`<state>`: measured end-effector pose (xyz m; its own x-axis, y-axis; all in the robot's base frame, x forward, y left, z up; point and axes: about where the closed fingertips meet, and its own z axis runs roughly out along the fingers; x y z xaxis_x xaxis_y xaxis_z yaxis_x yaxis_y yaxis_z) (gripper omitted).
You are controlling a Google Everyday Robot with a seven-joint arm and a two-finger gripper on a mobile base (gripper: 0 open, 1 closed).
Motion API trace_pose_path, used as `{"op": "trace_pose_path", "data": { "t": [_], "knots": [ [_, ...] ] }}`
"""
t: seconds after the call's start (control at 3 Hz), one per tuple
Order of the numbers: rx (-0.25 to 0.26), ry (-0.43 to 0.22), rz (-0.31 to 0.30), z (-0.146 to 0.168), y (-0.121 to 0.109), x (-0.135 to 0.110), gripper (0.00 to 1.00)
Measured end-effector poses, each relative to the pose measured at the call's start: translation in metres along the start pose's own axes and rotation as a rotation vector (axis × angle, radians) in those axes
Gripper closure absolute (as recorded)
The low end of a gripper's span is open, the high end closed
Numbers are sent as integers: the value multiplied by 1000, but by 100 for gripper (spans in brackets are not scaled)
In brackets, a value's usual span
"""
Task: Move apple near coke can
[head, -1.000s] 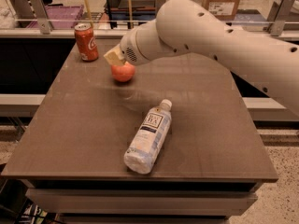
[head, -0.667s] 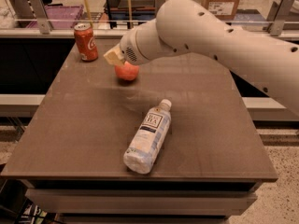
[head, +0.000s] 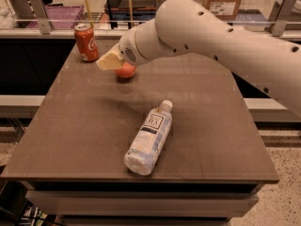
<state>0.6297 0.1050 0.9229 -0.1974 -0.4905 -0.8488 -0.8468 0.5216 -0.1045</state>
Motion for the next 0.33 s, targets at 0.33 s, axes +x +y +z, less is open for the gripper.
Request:
{"op": "trace_pose_path", "data": {
  "t": [0.33],
  "knots": [
    [-2,0,-2,0,2,-1,0]
  ]
}}
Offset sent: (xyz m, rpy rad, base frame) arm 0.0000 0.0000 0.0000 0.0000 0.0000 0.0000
